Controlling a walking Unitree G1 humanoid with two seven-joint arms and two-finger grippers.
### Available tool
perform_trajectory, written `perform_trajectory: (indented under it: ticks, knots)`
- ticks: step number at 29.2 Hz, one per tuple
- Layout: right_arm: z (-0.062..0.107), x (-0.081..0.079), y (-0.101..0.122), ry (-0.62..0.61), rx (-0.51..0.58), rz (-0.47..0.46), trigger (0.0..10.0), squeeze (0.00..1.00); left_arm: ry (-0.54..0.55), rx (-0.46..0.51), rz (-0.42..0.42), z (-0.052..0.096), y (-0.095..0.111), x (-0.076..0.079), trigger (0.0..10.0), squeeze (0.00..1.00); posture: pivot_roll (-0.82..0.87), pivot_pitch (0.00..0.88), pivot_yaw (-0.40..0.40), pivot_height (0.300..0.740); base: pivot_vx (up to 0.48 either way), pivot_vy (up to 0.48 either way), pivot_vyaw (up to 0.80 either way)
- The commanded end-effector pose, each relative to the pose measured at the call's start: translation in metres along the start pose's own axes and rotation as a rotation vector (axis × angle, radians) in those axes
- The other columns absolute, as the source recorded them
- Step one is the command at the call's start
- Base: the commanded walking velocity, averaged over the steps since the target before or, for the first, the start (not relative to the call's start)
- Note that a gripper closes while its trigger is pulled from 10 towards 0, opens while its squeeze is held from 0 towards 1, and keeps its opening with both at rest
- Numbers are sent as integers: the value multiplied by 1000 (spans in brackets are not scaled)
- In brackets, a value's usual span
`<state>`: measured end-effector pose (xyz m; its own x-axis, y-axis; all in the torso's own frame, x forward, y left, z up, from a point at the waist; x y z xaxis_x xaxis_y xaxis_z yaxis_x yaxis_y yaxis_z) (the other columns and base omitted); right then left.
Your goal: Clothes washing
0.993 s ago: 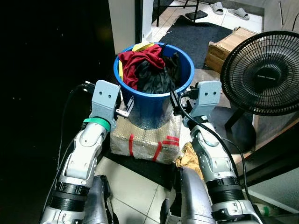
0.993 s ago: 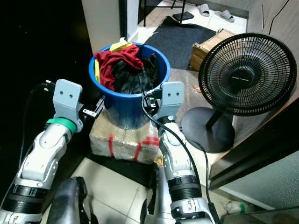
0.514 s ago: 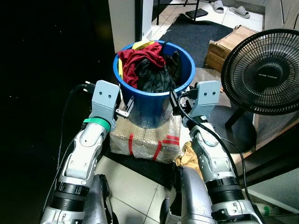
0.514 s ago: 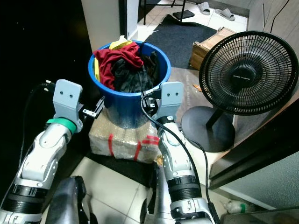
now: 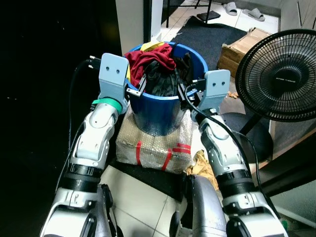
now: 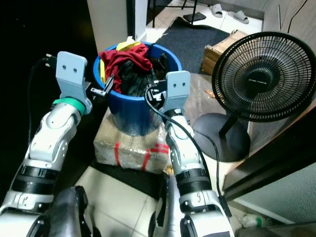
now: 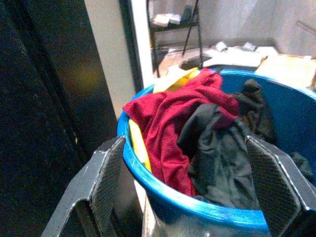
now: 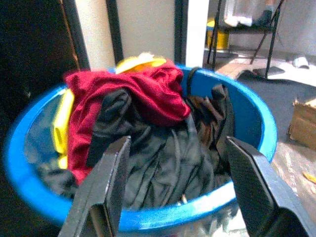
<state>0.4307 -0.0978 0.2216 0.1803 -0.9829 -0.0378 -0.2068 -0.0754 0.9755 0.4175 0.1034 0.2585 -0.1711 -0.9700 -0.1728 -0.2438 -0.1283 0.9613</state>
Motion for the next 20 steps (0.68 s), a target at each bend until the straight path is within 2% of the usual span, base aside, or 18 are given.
perform_trajectory:
  ticks: [1,6,11,12,13,15,17,20]
  knots:
    - [-1,3,-7,-14,-34,10,10000,0,6,-15,17,-2,-1,-1,10000,0,50,169,7,465,0,0,0]
    - [-10,0,-6,11,-71,11,10000,0,6,-23,13,-12,6,-2,10000,0,59,188,11,465,0,0,0]
    - [-13,-2,-2,20,-61,28,10000,0,3,-20,10,-16,10,-1,10000,0,61,213,17,465,0,0,0]
    - [-17,-4,2,29,-54,38,10000,0,18,-20,17,-23,15,-2,10000,0,55,237,20,465,0,0,0]
    - [-17,-4,2,29,-54,38,10000,0,18,-20,17,-23,15,-2,10000,0,55,237,20,465,0,0,0]
    - [-22,-9,7,49,-46,61,10000,0,63,-24,34,-35,24,-7,10000,0,56,271,20,465,0,0,0]
    - [-24,-10,7,53,-49,65,10000,0,89,-28,39,-39,27,-10,10000,0,56,275,20,465,0,0,0]
    - [-28,-10,7,51,-56,68,10000,0,206,-60,55,-46,29,-28,10000,0,59,292,21,465,0,0,0]
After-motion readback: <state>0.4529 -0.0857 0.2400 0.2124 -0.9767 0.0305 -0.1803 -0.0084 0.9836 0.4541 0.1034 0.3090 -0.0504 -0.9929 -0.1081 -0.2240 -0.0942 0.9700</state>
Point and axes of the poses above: a point about 5 cm out from each wrist's last joint towards the gripper, its own z axis pointing back from the gripper into the wrist, its own y axis along the axis of the wrist's last joint, x = y × z, the point moved 5 cm from there along -z, pointing out of the wrist towards the gripper, and after that the axes turned 2 degrees about -z, right-handed, at the moved point
